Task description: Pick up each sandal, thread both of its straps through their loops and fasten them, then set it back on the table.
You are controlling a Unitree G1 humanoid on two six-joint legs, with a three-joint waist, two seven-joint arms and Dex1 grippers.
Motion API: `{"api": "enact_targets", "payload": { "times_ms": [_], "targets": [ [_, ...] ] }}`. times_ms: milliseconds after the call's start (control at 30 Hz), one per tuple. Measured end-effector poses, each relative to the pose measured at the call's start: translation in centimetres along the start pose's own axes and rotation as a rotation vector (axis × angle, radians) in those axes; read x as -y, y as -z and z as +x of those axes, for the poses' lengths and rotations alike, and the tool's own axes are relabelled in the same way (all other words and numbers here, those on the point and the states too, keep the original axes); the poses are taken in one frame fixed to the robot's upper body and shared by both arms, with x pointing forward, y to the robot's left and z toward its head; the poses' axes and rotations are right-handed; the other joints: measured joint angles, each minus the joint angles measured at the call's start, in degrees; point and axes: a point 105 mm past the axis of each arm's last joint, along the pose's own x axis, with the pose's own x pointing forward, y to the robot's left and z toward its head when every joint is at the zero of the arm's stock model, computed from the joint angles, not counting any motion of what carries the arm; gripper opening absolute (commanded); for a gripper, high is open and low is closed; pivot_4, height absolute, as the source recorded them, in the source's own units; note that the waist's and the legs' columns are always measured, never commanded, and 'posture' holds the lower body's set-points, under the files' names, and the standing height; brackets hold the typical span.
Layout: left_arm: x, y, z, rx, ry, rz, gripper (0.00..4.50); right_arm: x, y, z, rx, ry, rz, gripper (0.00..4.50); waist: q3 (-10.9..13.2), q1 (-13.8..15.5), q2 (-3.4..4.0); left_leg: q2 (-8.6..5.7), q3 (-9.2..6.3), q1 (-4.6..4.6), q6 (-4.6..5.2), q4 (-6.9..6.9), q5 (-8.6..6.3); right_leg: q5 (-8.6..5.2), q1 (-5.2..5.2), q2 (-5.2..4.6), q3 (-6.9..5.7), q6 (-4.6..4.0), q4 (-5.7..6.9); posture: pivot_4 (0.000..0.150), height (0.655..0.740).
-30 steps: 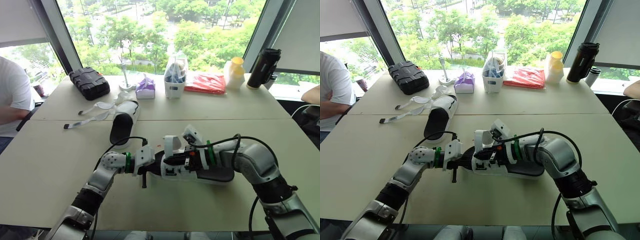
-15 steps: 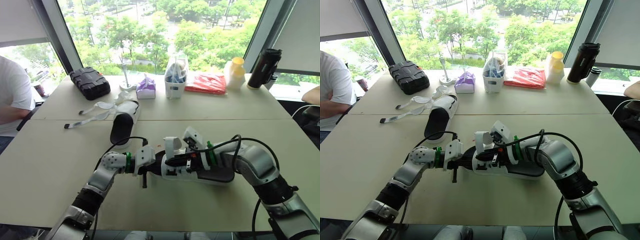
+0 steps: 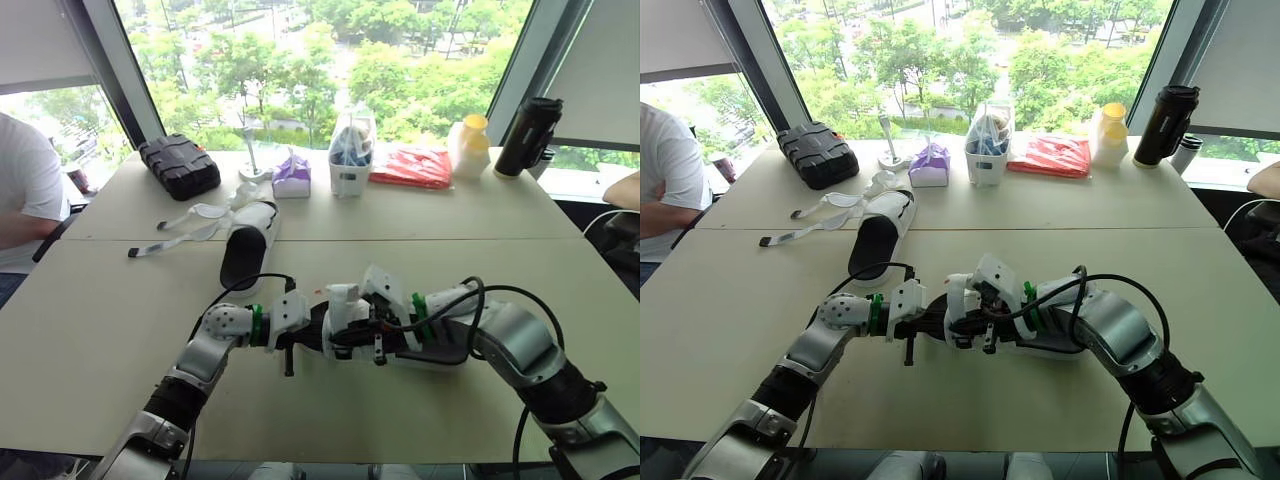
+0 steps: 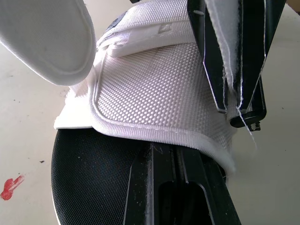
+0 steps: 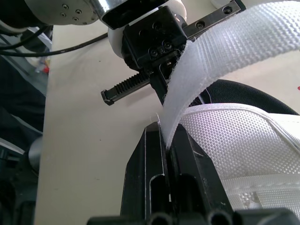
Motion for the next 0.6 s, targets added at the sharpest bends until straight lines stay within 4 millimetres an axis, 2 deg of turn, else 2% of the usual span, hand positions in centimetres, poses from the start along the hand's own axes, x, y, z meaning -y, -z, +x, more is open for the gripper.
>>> {"api": "enact_targets", "payload": {
  "times_ms": [100,200,267,433,533,600],
  "targets": [
    [0.0,0.0,0.0,0.0,-0.001,0.0,0.0,-0.1,0.1,0.0,-0.011,-0.003,-0.031,0.05,0.0,0.0,-0.04,0.01,0.0,0.0,-0.01,0.0,0.0,0.0,0.0,0.0,0.0,0.0,0.0,0.15,0.74],
    [0.0,0.0,0.1,0.002,0.0,-0.001,0.0,-0.3,0.1,-0.1,-0.019,-0.016,-0.053,0.89,0.0,0.1,-0.04,0.0,-0.01,-0.01,0.0,0.0,0.0,0.0,-0.01,0.0,0.0,0.01,-0.01,0.15,0.74],
    [0.0,0.0,0.1,0.002,0.0,0.0,0.0,-0.8,0.2,-0.2,-0.031,-0.04,-0.065,1.78,0.0,0.1,-0.05,0.0,-0.02,-0.02,0.0,0.0,0.0,-0.01,0.0,0.0,-0.01,0.01,-0.02,0.15,0.74],
    [-0.1,0.0,0.1,0.001,-0.002,-0.001,0.0,-1.7,0.3,-0.4,-0.044,-0.085,-0.084,4.41,0.0,0.1,-0.07,0.0,-0.02,-0.03,0.0,0.02,0.0,-0.03,0.02,0.0,0.0,0.04,-0.03,0.15,0.74],
    [-0.1,0.0,0.1,0.0,-0.003,-0.001,0.0,-1.6,-0.4,-0.7,-0.008,-0.086,-0.04,4.49,0.0,0.1,-0.08,0.0,-0.01,-0.04,-0.02,0.03,0.01,-0.02,0.03,0.0,0.0,0.03,-0.01,0.15,0.74],
    [-0.2,0.0,0.1,-0.001,-0.004,-0.001,0.0,-0.2,-1.7,-1.3,0.032,-0.03,0.009,4.49,0.0,0.1,-0.06,0.0,0.0,-0.06,-0.05,0.04,0.04,0.01,0.01,0.0,0.01,0.0,0.0,0.15,0.74]
  ]
}}
